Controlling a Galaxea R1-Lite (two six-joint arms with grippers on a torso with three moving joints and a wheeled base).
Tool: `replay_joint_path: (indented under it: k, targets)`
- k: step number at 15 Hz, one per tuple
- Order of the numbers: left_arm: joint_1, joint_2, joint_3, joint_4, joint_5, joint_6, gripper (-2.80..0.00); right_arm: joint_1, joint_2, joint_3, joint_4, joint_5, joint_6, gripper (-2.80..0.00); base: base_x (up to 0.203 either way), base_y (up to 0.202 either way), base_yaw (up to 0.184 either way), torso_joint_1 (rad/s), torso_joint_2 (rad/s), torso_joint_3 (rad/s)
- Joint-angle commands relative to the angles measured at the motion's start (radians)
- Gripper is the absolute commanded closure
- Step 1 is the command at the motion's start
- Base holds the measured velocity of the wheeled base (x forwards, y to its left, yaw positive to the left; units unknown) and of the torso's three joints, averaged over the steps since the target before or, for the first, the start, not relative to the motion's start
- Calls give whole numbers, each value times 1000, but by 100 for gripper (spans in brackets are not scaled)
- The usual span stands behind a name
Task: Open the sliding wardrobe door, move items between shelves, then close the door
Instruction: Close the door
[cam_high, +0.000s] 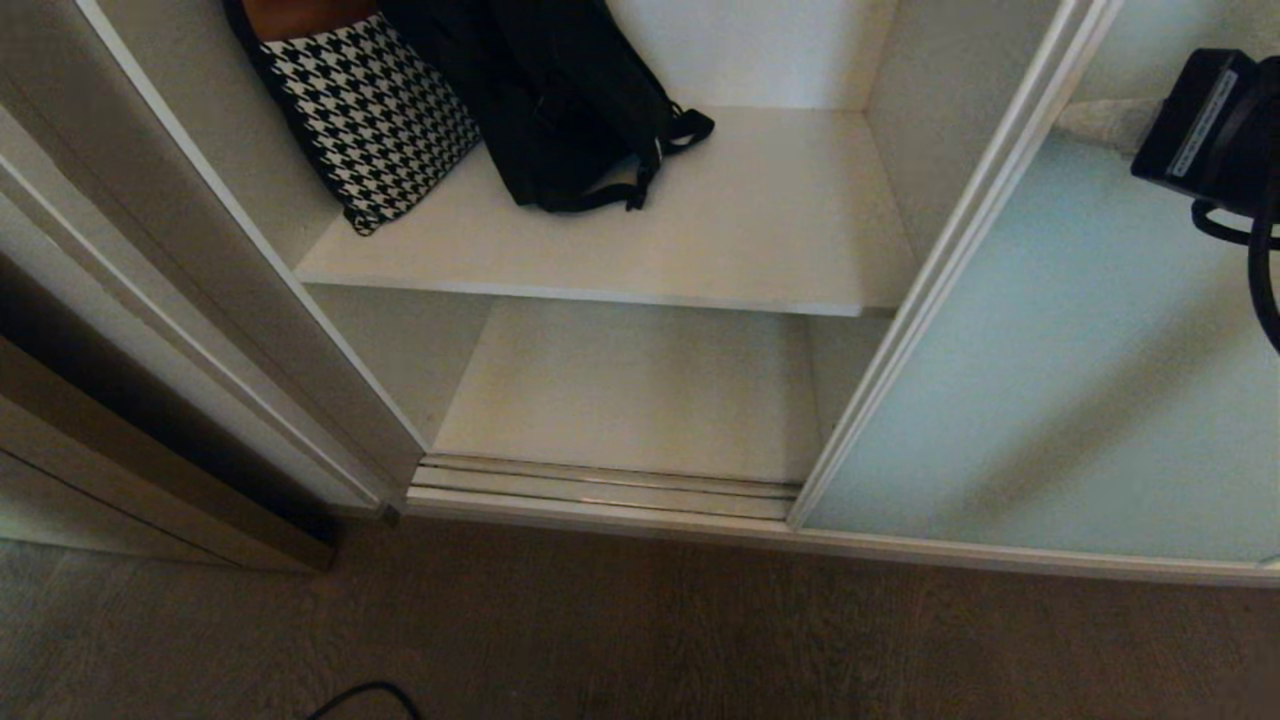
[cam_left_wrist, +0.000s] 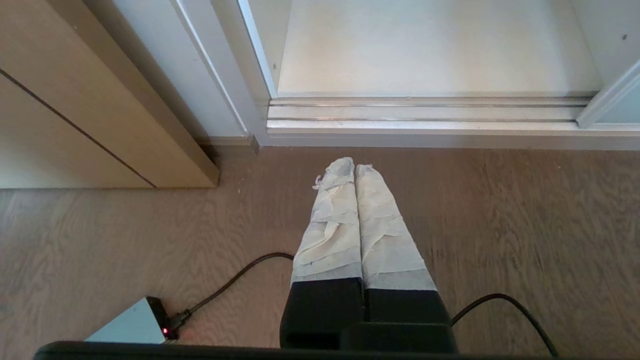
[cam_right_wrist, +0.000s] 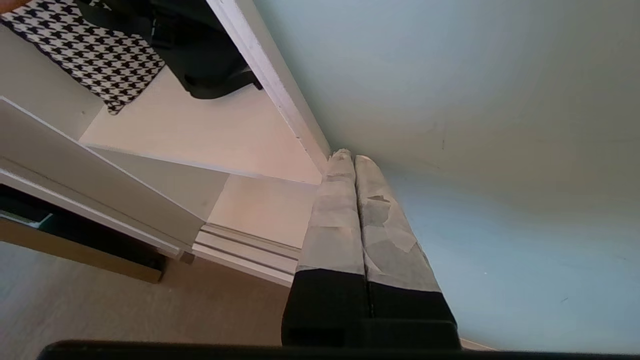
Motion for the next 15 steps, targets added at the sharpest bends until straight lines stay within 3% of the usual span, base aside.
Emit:
replay_joint_path:
  k: [1,5,12,15]
  targets:
    - [0,1,0,-1,0,0,0,3,27,-7,-4,0,1,0,0,0,0,0,0,0]
    - [0,1,-1,-1,0,0,0,62,45,-13,-5,-1,0,0,0,0,0,0,0,0]
    - [0,1,0,-1,0,-1,0,293,143,-111,-12,-81,-10,0,0,0,0,0,0,0]
    - [0,1,-1,-1,0,0,0,439,162,-147,-8,-112,-28,0,0,0,0,0,0,0]
